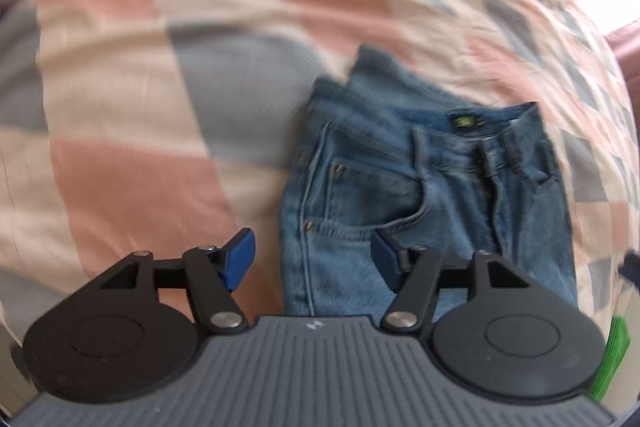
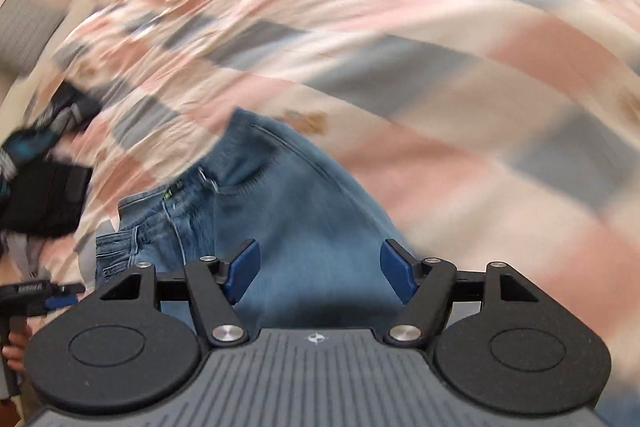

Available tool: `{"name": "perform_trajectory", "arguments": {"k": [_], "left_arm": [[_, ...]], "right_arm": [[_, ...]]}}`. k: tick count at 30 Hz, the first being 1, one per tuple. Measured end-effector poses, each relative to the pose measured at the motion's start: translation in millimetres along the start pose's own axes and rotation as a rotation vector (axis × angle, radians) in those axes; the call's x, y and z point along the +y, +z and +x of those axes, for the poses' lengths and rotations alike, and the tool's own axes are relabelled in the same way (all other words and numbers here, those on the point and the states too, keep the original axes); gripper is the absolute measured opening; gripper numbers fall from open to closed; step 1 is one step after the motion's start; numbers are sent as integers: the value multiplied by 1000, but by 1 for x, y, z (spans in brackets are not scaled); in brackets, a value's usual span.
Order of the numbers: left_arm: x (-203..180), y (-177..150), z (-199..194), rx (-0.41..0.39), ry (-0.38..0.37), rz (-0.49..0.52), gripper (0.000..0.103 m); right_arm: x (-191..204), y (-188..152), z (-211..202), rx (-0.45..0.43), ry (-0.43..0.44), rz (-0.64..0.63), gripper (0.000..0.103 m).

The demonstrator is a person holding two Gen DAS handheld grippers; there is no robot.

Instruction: Fold clothes

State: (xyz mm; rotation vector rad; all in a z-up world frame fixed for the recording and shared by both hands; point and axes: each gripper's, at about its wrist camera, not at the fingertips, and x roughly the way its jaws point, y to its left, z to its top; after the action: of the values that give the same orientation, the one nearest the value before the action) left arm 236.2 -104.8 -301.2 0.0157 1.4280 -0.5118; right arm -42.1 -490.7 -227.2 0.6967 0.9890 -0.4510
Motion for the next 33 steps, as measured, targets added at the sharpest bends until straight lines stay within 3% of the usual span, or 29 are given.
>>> {"name": "perform_trajectory", "arguments": {"k": [5,8,13,14,15,16,19,26,30,33], "left_arm": [[2,-15,28,11,2,-99,56],[-12,-27,30,-6,22,-58,49],[-33,-37,20,-62,83,36,10],[-37,-37,15,-80,87,49,11],[-42,-36,11,-99,100,67,10],[-48,-35,7,-118,112,86,10],[-63,-27,-11,-183,105,160,10],[-105,34,-87,-378,-105,366,10],[-119,93,-170,-573,-194,448,9],[-123,141,-250,-752,-211,492,9]], "right_arm": [[-3,51,80,89,69,-118,73],[-12,61,123,159,80,-136,74],[-19,44,155,230,156,-150,70],[-20,39,159,242,175,-154,42],[-18,35,156,246,190,-168,22],[-14,30,150,248,204,-186,10],[2,25,102,141,245,-190,8],[50,-1,-75,-211,275,-119,8],[100,-5,-168,-435,290,-59,8],[156,-4,-226,-590,335,-83,8]]}}
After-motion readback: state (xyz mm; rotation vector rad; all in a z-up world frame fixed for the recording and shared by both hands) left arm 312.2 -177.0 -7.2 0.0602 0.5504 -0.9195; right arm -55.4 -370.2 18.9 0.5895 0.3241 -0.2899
